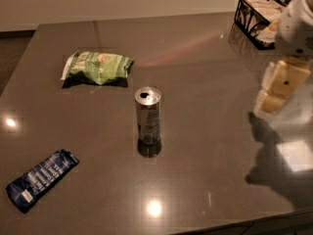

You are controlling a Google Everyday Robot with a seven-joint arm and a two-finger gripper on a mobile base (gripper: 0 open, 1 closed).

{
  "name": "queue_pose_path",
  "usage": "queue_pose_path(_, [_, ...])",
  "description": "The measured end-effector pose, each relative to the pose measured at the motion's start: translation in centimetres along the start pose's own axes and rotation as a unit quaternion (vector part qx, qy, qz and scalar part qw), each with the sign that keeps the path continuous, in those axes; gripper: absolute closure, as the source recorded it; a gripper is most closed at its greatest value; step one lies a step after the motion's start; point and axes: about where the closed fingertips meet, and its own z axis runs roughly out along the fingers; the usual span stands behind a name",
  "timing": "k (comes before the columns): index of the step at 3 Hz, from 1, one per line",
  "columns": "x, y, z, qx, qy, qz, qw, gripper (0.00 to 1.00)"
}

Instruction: Move green jalapeno chip bag near redbull can

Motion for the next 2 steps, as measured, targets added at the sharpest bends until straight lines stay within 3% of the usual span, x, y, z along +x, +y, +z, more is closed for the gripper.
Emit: queue_pose_path(2, [-5.2, -7.5, 2.4, 0.01, -0.042, 0.019, 0.9989, 0.0])
